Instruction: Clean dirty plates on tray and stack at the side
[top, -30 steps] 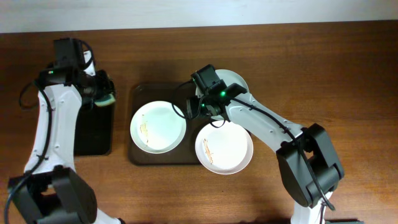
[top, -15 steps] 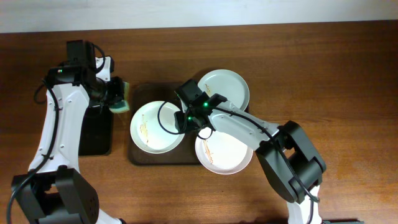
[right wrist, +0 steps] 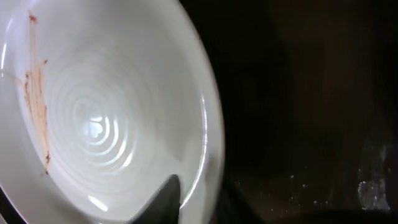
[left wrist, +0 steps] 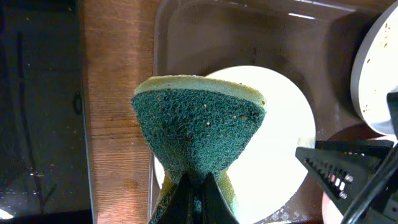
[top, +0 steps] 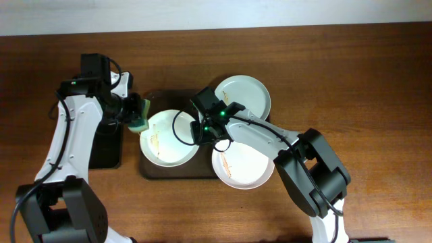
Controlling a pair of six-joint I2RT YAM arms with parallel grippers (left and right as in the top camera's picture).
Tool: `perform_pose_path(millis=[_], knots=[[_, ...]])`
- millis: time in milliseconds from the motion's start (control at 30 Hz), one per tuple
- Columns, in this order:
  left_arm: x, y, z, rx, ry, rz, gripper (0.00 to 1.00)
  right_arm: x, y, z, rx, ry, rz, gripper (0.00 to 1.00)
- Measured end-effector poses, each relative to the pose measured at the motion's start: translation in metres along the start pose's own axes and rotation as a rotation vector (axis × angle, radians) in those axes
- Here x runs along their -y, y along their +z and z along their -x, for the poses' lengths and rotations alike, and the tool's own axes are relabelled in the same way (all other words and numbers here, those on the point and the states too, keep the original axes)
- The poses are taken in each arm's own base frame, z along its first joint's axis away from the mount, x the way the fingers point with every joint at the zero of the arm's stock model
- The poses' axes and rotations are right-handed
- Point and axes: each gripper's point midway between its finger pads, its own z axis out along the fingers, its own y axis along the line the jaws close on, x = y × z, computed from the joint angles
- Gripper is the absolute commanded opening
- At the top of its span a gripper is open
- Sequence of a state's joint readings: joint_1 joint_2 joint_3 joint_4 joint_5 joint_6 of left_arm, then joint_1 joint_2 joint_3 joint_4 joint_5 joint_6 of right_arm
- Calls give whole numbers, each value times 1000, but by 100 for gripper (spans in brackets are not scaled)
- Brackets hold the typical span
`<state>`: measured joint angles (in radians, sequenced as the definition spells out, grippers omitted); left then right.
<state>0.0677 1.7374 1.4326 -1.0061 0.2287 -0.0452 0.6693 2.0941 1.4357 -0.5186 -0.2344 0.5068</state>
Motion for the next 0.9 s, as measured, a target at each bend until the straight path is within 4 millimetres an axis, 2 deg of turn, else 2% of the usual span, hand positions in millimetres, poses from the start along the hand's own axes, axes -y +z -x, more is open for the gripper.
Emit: perform_pose_path(millis=[100, 233, 267, 300, 433, 700, 900], knots=[[2, 11, -6, -10, 10, -2, 1, 3, 0, 2, 4, 11, -1, 4], [12, 41, -23, -26, 55, -13, 1, 6, -2, 5, 3, 24, 9, 4], [13, 43, -24, -28, 58, -14, 1, 6, -2, 5, 1, 26, 12, 4], [17, 54, -33, -41, 78, -11, 1, 6, -2, 5, 2, 27, 13, 4], [16, 73, -46, -45, 56, 50, 1, 5, -2, 8, 13, 31, 21, 4], [8, 89, -66, -45, -115, 183, 1, 11, -4, 21, 49, 105, 28, 4], [14, 95, -76, 1, -236, 284, 1, 18, -5, 24, 51, 137, 23, 4]])
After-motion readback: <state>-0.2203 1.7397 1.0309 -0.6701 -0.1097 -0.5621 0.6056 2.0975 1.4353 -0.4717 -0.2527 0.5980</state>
